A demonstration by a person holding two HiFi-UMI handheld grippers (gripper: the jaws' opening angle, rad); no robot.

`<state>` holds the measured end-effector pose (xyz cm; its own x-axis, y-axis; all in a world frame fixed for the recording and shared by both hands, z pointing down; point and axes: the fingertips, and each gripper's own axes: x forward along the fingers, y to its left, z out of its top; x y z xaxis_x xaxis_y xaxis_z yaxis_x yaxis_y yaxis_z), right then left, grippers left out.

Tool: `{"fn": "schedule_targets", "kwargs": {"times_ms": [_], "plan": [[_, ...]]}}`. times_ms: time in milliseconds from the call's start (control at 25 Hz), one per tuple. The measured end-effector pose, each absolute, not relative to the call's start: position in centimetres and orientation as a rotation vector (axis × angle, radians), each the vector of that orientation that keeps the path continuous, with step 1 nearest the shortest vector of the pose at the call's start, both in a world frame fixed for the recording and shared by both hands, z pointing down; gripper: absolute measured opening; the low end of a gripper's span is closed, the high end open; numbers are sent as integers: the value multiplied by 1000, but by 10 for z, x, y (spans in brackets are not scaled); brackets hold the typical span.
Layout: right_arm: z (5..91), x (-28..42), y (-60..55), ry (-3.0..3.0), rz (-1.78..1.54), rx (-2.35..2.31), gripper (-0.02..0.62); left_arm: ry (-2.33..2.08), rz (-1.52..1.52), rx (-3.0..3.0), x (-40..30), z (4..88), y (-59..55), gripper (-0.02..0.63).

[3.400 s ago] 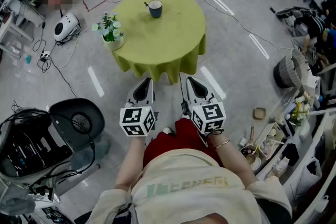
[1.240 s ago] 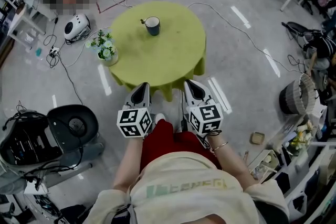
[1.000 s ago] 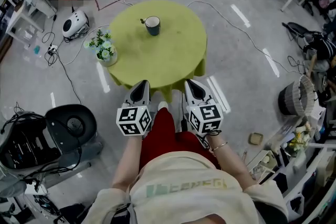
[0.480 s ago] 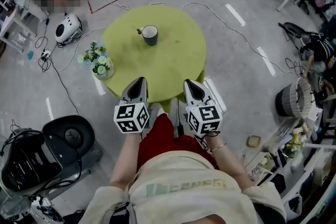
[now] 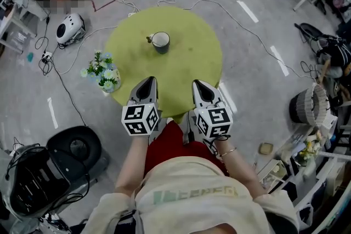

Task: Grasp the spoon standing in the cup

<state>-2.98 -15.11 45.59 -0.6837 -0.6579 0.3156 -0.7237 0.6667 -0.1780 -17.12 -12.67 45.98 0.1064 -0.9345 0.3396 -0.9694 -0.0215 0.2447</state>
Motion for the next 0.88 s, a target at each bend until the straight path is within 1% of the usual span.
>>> {"fn": "schedule_targets", "kwargs": {"times_ms": [880], "plan": [[479,-45,-200,-2607,446,1141,37,-1808,124,1984,-184,483,-199,29]]}}
